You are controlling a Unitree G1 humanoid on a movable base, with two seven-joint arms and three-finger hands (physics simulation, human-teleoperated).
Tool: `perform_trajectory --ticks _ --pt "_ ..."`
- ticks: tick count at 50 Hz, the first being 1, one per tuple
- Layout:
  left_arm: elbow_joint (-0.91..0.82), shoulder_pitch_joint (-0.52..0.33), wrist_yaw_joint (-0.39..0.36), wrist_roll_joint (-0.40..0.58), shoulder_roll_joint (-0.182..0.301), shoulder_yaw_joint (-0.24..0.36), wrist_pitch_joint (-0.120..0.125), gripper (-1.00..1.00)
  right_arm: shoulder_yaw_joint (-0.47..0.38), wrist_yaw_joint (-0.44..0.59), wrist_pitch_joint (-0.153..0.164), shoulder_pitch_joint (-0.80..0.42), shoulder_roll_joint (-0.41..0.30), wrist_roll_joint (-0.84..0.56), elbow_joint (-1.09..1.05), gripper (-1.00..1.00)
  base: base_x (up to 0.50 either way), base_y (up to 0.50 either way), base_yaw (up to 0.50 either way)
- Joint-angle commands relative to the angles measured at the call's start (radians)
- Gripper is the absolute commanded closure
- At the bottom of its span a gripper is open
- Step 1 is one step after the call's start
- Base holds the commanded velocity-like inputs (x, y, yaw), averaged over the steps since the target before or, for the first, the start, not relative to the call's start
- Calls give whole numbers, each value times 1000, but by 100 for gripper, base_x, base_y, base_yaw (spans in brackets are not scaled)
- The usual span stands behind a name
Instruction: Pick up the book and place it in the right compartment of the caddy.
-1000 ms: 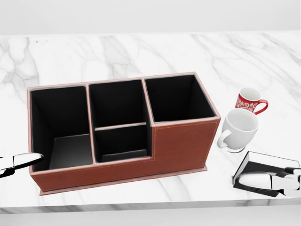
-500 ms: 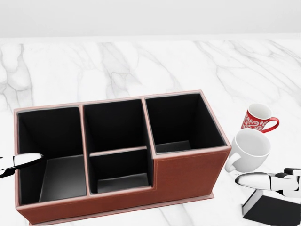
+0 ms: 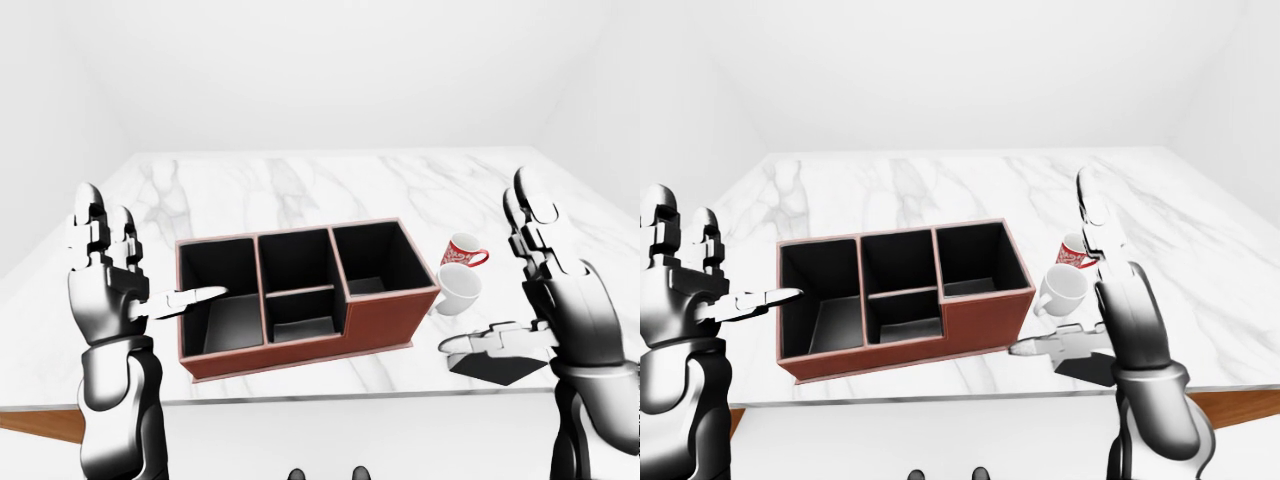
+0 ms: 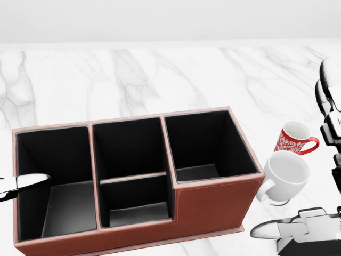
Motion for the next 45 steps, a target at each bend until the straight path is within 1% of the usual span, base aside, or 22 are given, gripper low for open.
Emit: perform_trajectory --ticks 1,5,7,8,12,16,17,18,19,23,29,31,34,38,39,42,45 --pt "10 -2 7 8 -4 -4 0 -100 16 152 0 49 27 -205 17 -100 0 0 0" --pt "21 -3 8 11 -4 -9 0 -100 7 184 0 83 45 -247 37 -100 0 0 0" --pt "23 -3 7 9 -3 -7 0 -100 -16 190 0 103 60 -241 54 -100 0 0 0" --pt "23 -2 7 7 -3 -4 0 -100 -35 215 0 112 49 -265 26 -100 0 0 0" --pt "23 -3 8 8 -3 -6 0 -100 -105 297 0 145 75 -276 -32 -100 0 0 0" --pt "24 -4 9 10 -3 -8 0 -100 -151 297 0 163 88 -329 -62 -100 0 0 0" --pt "26 -4 9 11 -3 -9 0 -100 -183 297 0 187 88 -342 -60 -100 0 0 0" --pt "30 -4 9 11 -3 -9 0 -100 -208 297 0 186 96 -348 -64 -100 0 0 0" --pt "30 -4 9 11 -3 -9 0 -100 -213 297 0 183 102 -352 -64 -100 0 0 0" --pt "35 -4 9 11 -3 -8 0 -100 -293 297 0 171 100 -383 -27 -100 0 0 0" --pt "36 1 8 15 -5 -14 0 -100 -355 297 0 171 93 -450 35 -100 0 0 0" --pt "35 0 7 14 -5 -13 0 -100 -373 297 0 162 90 -442 41 -100 0 0 0" --pt "35 1 7 15 -6 -12 0 -100 -397 297 0 161 81 -473 53 -100 0 0 0" --pt "36 3 6 17 -7 -14 0 -100 -394 297 0 150 76 -500 54 -100 0 0 0" --pt "36 4 6 17 -7 -13 0 -100 -398 297 0 154 72 -525 57 -100 0 0 0" --pt "37 4 5 16 -7 -13 0 -100 -409 297 0 147 65 -526 66 -100 0 0 0" --pt "37 4 5 17 -7 -13 0 -100 -420 297 0 153 53 -573 93 -100 0 0 0"
